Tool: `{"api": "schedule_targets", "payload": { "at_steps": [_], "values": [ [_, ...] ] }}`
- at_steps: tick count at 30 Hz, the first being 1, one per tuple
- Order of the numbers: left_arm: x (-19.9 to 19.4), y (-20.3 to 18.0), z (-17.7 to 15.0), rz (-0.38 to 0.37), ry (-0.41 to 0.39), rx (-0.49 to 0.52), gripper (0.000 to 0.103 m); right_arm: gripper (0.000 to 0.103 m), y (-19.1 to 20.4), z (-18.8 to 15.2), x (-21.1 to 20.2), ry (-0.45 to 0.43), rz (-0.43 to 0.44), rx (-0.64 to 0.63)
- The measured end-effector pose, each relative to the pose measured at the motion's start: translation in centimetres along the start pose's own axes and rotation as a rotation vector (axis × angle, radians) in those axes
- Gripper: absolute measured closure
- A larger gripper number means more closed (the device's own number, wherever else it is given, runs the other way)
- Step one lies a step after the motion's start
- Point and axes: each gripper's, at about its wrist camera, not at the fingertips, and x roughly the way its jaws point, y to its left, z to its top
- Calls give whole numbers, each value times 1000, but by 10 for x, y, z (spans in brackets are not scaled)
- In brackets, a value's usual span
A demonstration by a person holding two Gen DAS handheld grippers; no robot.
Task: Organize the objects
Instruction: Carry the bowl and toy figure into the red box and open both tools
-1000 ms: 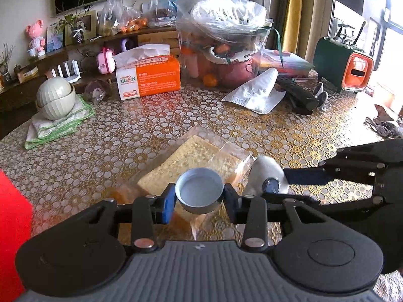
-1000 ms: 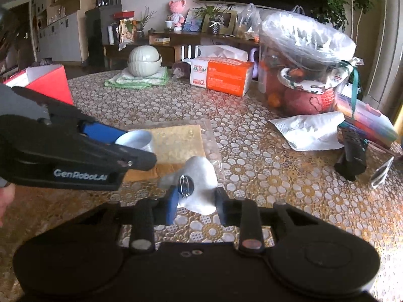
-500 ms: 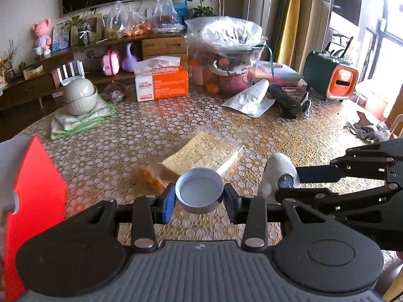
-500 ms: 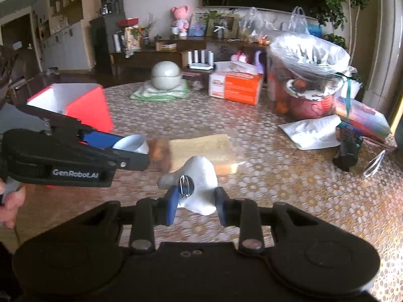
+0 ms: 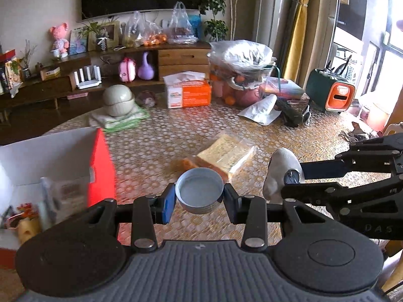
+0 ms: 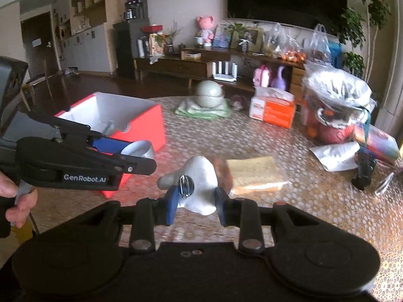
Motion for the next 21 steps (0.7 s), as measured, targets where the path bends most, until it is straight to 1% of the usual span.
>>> {"api": "schedule_targets", "payload": {
  "at_steps": [10,21],
  "values": [
    [-53,44,-13,42,-30,-11,64,72,63,22,1,-9,61,-43],
    [-90,105,-23,135,-40,-23,64,72,123,53,20,-32,108,-109]
  ]
}}
